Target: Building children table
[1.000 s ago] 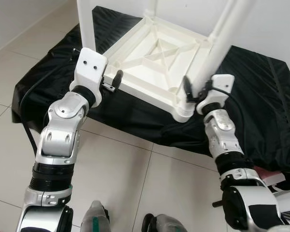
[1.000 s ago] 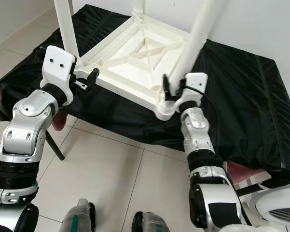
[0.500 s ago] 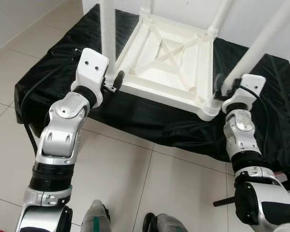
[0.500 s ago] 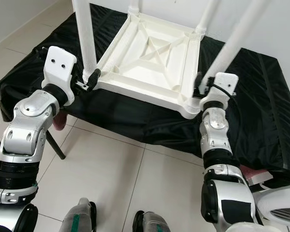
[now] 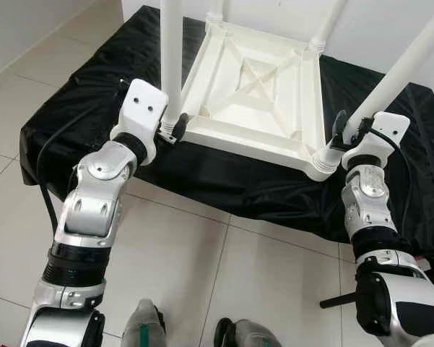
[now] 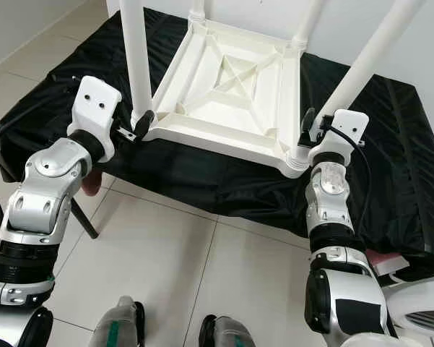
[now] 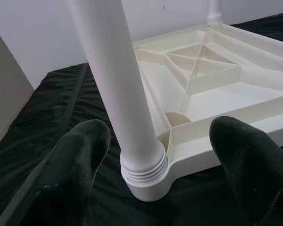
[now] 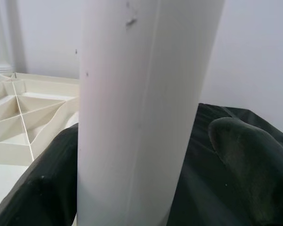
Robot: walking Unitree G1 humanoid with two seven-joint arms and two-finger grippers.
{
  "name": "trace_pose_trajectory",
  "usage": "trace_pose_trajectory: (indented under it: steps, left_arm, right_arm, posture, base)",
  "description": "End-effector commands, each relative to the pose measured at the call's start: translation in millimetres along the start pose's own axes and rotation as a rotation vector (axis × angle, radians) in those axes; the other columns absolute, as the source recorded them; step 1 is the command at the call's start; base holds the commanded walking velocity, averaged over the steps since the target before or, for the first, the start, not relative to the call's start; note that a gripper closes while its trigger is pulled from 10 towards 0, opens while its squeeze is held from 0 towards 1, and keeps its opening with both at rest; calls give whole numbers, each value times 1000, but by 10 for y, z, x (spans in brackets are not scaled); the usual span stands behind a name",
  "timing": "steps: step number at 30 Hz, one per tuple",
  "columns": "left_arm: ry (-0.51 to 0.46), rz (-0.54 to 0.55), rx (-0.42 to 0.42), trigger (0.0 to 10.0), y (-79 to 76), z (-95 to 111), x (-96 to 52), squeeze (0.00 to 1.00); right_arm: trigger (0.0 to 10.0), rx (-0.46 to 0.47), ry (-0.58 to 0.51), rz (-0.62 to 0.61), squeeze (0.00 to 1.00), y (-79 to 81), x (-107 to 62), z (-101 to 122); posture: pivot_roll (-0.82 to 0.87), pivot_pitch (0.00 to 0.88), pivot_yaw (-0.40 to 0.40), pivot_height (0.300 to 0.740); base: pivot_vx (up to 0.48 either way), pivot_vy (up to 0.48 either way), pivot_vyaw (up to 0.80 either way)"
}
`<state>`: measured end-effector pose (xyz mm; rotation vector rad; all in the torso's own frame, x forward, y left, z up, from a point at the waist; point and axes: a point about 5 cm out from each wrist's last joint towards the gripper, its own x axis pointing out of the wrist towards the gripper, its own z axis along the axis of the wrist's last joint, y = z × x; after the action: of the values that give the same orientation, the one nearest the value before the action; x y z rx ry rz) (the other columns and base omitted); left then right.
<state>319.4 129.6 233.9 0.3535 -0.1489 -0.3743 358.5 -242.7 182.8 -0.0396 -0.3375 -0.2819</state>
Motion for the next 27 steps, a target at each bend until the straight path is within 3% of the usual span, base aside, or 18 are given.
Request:
trace_pose_trajectory:
  steps: [1,2,5,15,20,23,27]
  left_arm:
    - [0,-28,4,10000,-52,-17,15,0]
    - [-4,-3,-20,10000,-40,-14,24,0]
    - [-5,14,-35,10000,-36,-18,25,0]
    - [4,5,-56,10000,-33,-77,0,0]
    - [-6,-13,-66,10000,-42,-82,15,0]
    - [-8,-6,-119,10000,-49,-119,39,0]
    - [9,50,-189,10000,-4,-264,55,0]
  right_arm:
    - [10000,3,-12,-2,0,-30,-33,-10]
    - [10000,4,-28,46,0,70,-113,-14]
    - [10000,5,-32,65,0,110,-180,-29]
    - [10000,-26,-29,3,0,0,-533,-79]
    - [10000,-13,-15,22,0,42,-622,-102]
    - [10000,2,-9,62,0,149,-699,-111]
    - [10000,27,-3,171,0,421,-813,-97]
  posture:
    - [87,92,-84,740]
    - [86,93,-84,740]
    - [86,93,-84,740]
    - [73,81,-81,740]
    - [69,75,-81,740]
    - [58,57,-76,740]
    - [22,28,-42,740]
  base:
    - [0,0,0]
    - [0,0,0]
    - [0,0,0]
    - [0,0,0]
    - [0,0,0]
    - [0,0,0]
    - [0,0,0]
